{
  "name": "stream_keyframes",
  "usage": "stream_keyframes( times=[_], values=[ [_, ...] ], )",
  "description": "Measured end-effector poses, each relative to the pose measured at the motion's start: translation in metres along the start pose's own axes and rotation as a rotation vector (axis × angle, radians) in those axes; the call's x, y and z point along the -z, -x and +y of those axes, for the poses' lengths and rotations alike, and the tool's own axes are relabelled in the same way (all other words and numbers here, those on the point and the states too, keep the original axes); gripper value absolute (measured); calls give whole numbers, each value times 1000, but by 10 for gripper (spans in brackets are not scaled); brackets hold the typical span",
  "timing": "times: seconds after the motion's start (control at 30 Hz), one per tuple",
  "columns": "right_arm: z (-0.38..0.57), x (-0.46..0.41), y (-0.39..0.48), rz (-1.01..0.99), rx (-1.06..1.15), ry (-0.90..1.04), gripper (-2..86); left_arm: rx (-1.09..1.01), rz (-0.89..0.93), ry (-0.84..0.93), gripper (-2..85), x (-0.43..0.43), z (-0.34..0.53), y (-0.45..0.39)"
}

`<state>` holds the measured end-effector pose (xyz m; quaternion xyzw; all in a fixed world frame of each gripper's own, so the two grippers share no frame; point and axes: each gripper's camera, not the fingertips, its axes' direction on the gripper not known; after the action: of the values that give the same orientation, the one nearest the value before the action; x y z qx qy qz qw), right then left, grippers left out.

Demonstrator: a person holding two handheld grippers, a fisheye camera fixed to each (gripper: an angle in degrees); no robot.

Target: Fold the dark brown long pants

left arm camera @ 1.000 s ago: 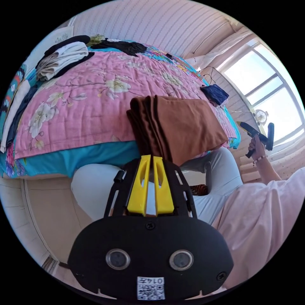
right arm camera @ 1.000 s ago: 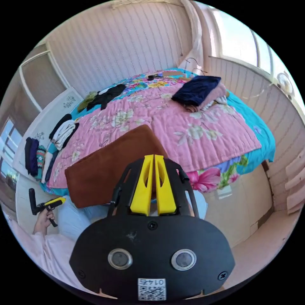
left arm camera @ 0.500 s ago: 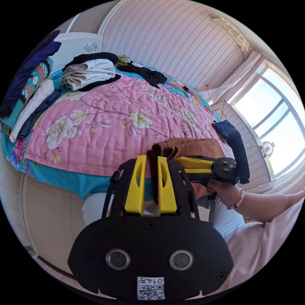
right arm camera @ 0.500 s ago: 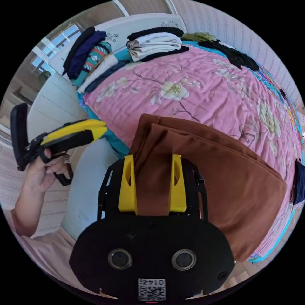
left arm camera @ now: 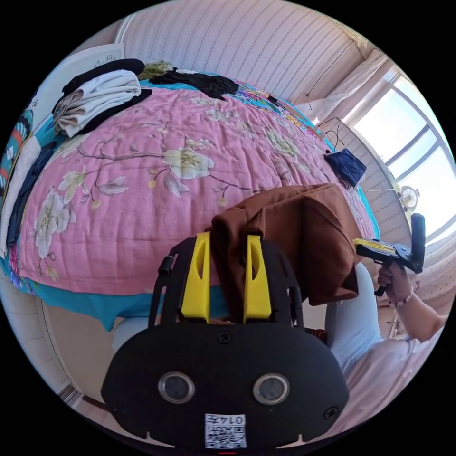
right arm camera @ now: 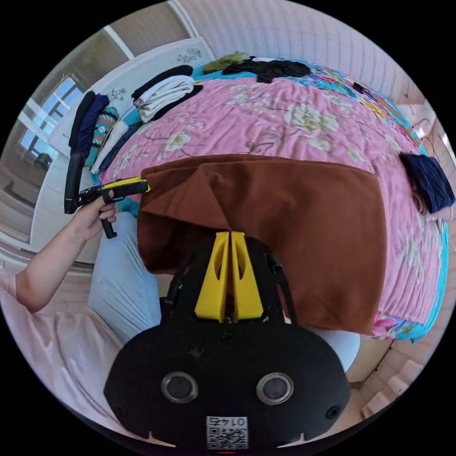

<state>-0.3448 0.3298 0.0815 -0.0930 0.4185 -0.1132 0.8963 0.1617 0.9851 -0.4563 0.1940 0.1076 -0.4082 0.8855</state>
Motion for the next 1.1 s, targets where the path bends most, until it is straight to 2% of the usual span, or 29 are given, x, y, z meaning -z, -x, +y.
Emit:
stream_keyframes(
  times=[0.07, 0.17, 0.23, 0.33, 0.43, 0.53, 0.7, 0.8, 0.87, 0.93, 1.1],
  values=[
    [8, 12, -17, -58, -42, -9, 2, -15, 21, -15, 101, 13, 1, -1],
    [7, 20, -14, -264, -14, -70, 6, 3, 85, -49, 86, 32, 5, 3],
    [-5, 15, 14, -423, 109, -95, 14, 29, 116, -80, 74, 42, 7, 9],
    [-23, -5, 52, -510, 205, -69, 48, 80, 117, -104, 54, 53, 5, 18],
    [-41, -33, 87, -459, 248, 31, 84, 75, 112, -75, 61, 51, -3, 20],
    [-51, -49, 116, -357, 262, 52, 114, 95, 109, -68, 79, 49, -10, 21],
    [-58, -69, 139, -196, 209, 67, 162, 183, 121, -146, 77, 64, -9, 31],
    [-49, -83, 146, -38, 255, 105, 128, 204, 142, -126, 75, 69, -6, 36],
    [-38, -81, 138, -71, 281, 97, 83, 192, 145, -118, 78, 72, -3, 34],
    [-20, -72, 108, -206, 204, 91, 37, 169, 132, -128, 78, 75, -2, 29],
    [35, -45, 61, -192, 191, 58, 15, 140, 139, -148, 80, 83, -7, 17]
  ],
)
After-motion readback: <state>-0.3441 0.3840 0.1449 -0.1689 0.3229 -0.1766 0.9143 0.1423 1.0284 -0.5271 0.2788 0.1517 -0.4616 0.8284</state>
